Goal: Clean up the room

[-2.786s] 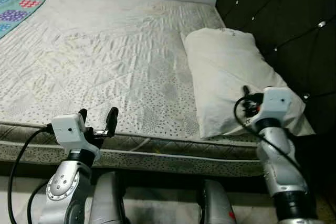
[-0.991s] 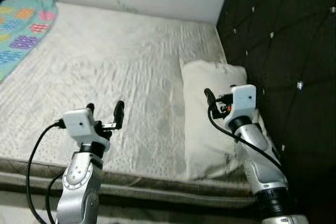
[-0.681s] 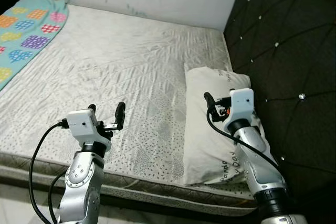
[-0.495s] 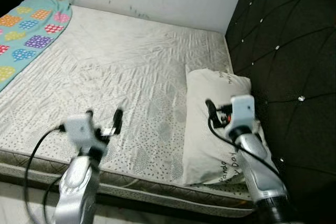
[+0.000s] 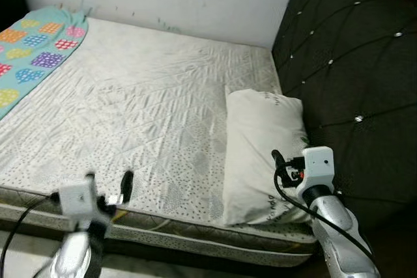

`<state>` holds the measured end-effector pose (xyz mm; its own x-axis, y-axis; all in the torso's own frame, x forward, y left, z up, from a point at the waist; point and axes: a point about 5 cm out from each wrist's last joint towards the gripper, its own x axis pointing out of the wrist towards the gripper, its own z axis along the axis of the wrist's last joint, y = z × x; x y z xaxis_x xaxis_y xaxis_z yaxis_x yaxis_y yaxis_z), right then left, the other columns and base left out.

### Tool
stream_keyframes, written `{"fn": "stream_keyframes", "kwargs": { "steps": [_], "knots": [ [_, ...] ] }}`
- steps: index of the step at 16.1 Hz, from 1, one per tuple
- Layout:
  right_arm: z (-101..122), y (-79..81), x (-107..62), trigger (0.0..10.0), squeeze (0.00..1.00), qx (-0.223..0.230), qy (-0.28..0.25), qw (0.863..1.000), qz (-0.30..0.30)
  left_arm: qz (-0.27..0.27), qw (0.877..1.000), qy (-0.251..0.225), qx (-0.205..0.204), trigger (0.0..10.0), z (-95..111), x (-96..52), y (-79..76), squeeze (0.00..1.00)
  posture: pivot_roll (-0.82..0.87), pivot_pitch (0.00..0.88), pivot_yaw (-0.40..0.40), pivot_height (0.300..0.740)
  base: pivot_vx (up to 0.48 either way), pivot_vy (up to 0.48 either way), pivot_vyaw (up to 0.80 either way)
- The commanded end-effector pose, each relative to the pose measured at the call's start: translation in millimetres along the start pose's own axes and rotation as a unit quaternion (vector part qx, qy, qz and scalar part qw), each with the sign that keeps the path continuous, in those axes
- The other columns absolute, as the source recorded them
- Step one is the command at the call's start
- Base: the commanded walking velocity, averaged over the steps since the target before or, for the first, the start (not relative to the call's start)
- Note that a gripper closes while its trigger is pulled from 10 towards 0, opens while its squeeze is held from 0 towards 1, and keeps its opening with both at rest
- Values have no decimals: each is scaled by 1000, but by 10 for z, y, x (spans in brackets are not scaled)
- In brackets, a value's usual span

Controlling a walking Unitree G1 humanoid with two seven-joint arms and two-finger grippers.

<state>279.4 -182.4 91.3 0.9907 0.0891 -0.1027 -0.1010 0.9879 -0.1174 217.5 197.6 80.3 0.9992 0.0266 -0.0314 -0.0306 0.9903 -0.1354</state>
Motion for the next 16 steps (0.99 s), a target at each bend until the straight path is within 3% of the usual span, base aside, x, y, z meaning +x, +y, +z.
{"fn": "stream_keyframes", "kwargs": {
  "steps": [1,2,4,9,11,14,16],
  "knots": [
    [105,-58,67,10000,0,-6,-10,1000,2,-3,1000,-10,-3,10000,28,49,-77,0,-40,0,-144,740,0,0,0],
    [114,-56,72,10000,0,-5,-10,1000,4,-3,1000,-11,-5,10000,32,51,-84,0,-40,0,-144,740,0,0,0],
    [212,-17,166,10000,0,-26,-10,999,39,23,999,-35,-30,10000,71,76,-160,0,-35,0,-244,740,0,0,0],
    [277,4,274,10000,0,-40,-13,997,59,37,998,-40,-41,10000,56,59,-199,0,-33,0,-253,740,0,0,0],
    [265,-5,262,10000,0,-31,-15,998,43,25,998,-38,-35,10000,64,91,-198,0,-48,0,-202,740,0,0,0],
    [214,-22,174,10000,0,-4,-31,999,-19,-46,998,-31,-18,10000,157,355,-283,0,-109,0,-50,740,0,0,0],
    [211,-34,159,10000,0,1,-35,999,-34,-63,997,-30,-14,10000,178,423,-322,0,-128,0,-2,740,0,0,0]
  ]
}}
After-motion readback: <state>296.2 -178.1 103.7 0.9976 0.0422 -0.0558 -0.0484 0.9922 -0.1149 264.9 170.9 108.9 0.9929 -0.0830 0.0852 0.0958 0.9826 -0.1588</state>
